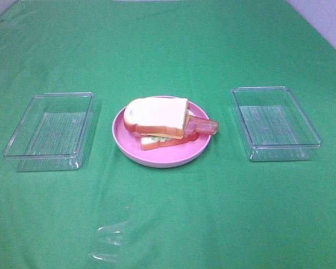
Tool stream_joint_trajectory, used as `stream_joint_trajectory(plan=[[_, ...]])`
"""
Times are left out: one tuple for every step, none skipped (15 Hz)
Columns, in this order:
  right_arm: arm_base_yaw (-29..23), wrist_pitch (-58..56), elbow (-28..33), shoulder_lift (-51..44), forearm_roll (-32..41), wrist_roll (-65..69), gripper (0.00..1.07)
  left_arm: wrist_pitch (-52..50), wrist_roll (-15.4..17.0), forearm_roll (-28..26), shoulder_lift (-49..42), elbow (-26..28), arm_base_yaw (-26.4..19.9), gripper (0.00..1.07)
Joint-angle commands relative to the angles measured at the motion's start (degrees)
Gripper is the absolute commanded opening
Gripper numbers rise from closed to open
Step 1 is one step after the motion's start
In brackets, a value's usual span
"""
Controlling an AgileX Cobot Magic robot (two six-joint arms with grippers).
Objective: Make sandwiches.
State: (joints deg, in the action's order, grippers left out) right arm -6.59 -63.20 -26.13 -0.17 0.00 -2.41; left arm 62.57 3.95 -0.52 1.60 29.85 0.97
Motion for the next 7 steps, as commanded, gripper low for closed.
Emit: stream_joint_trajectory(plan=[[0.4,0.3,0.3,-1.9,0.0,0.1,0.85,-0.8,0.3,-0.2,-3.0,-0.1,-0.2,0.88],[0.4,0.3,0.3,-1.8,0.0,0.1,0.85,-0.9,0.3,-0.2,-3.0,-0.1,-0.2,0.88],[0.4,0.3,0.3,-1.5,0.0,0.1,0.85,-0.9,0.3,-0.2,-3.0,-0.1,-0.2,0.88],[0.4,0.3,0.3,-1.5,0.0,0.1,0.85,-0.9,0.3,-0.2,-3.0,-0.1,-0.2,0.88],[0.4,0.3,0.3,-1.5,0.0,0.1,0.85,-0.9,0.3,-0.2,-3.0,-0.1,-0.2,0.88],[0.4,0.3,0.3,-1.5,0.0,0.1,0.85,-0.9,0.3,-0.2,-3.0,-0.1,-0.2,0.88],[0.4,0.3,0.3,-1.5,0.0,0.1,0.85,-0.9,0.3,-0.2,-3.0,-0.1,-0.2,0.88]])
